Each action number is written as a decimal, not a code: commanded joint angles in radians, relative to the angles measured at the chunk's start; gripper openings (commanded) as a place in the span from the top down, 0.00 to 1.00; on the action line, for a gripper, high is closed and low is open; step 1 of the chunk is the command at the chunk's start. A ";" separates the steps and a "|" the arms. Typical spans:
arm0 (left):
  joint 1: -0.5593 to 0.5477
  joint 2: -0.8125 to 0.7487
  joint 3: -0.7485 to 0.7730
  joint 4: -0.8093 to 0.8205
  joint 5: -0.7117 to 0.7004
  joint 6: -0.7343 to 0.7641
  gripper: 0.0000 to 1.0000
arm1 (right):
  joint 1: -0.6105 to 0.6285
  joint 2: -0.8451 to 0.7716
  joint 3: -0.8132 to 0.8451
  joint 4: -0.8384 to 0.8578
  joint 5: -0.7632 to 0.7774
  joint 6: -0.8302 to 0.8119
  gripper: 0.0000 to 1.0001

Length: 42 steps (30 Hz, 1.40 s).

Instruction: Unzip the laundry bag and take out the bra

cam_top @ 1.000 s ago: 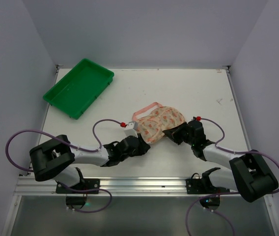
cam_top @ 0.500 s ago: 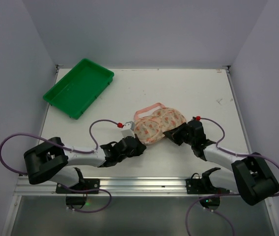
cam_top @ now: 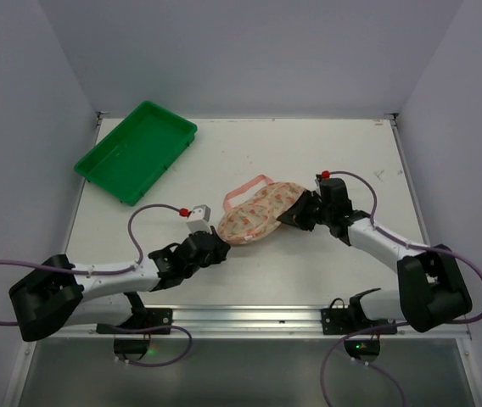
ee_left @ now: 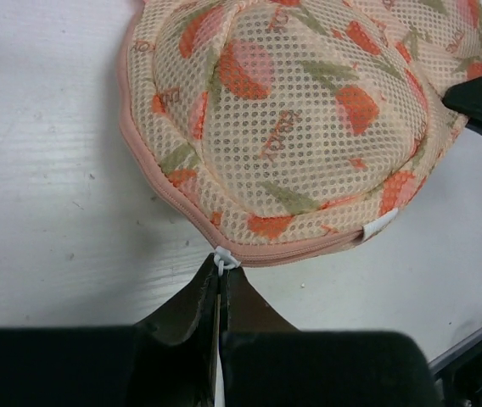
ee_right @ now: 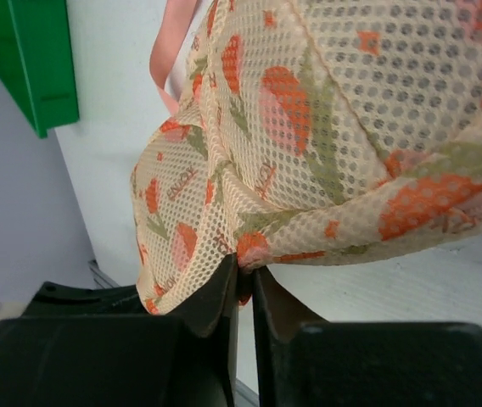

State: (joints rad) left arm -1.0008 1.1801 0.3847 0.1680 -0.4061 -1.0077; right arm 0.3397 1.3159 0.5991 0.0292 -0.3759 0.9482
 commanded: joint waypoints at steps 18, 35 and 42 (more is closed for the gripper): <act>-0.071 0.217 0.146 0.180 0.165 0.004 1.00 | 0.291 -0.354 -0.179 -0.131 0.313 0.263 0.01; -0.130 0.231 0.184 0.136 0.132 0.015 1.00 | 0.355 -0.139 -0.168 0.051 0.333 0.374 0.83; -0.102 0.124 0.056 0.077 0.001 0.026 1.00 | 0.247 -0.172 -0.075 -0.106 0.166 0.111 1.00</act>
State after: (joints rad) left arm -1.1213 1.3640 0.4957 0.2760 -0.2939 -0.9936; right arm 0.6628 1.1633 0.4667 0.0055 -0.1535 1.2217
